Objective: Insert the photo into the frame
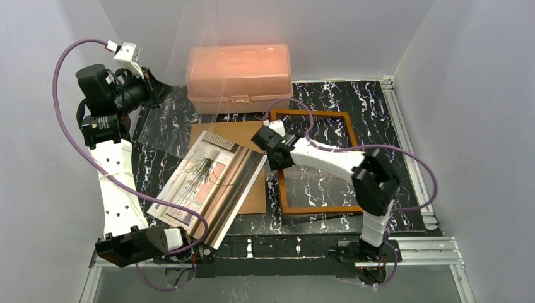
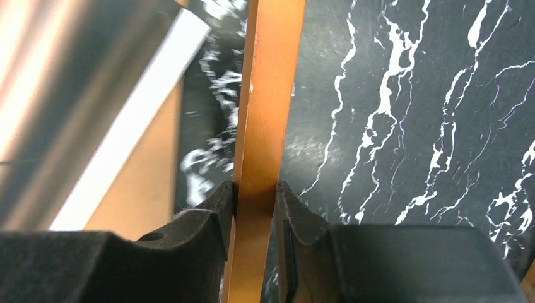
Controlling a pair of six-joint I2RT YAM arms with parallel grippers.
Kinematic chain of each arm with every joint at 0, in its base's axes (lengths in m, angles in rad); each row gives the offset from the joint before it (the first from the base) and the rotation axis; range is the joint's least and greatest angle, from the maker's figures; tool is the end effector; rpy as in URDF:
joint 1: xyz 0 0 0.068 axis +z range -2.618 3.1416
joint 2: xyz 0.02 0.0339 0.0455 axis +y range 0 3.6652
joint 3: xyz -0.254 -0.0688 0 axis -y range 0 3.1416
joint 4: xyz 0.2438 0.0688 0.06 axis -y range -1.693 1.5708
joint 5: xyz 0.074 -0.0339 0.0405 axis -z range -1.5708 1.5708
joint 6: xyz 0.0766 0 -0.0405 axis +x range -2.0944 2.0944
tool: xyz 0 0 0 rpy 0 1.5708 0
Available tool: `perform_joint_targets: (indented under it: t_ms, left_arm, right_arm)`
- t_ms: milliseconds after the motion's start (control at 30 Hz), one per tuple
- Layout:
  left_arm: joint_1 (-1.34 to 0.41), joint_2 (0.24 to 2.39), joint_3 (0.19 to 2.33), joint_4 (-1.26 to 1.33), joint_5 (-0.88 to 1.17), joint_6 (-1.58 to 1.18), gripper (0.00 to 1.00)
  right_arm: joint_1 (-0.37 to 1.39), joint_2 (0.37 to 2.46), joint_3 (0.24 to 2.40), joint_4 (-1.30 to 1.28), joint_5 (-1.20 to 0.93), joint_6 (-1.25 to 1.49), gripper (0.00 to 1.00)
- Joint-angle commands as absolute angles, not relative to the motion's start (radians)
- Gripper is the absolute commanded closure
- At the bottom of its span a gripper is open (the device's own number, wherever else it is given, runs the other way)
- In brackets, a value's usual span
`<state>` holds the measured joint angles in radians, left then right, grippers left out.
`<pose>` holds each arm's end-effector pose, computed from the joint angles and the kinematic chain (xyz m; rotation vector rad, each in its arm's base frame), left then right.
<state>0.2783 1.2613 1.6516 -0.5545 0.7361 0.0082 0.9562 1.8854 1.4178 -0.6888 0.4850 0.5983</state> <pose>0.2779 0.0259 0.4823 0.3078 1.6823 -0.4236 0.2600 0.3065 0.1689 -0.3187 2.4959 -0.0726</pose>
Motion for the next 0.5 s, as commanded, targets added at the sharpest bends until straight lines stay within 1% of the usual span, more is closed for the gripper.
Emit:
perform_joint_targets:
  t_ms: [0,167,367,467]
  left_arm:
    - [0.285,1.22,1.655,-0.525,0.75,0.017,1.0]
    - [0.285,1.208,1.651,-0.519,0.747,0.02,1.0]
    - [0.285,1.202,1.654,-0.505,0.748,0.006,1.0]
    - [0.285,1.2,1.653,-0.503,0.752,0.006,1.0]
  right_arm:
    - [0.959,1.67,1.553,-0.764,0.403,0.651,0.99]
    - [0.96,1.581,1.648,-0.797,0.292,0.672,0.99]
    - [0.94,1.51,1.735,-0.705,0.141,0.72,0.99]
    - [0.908,1.473,1.721,-0.673,0.094,0.747,0.99]
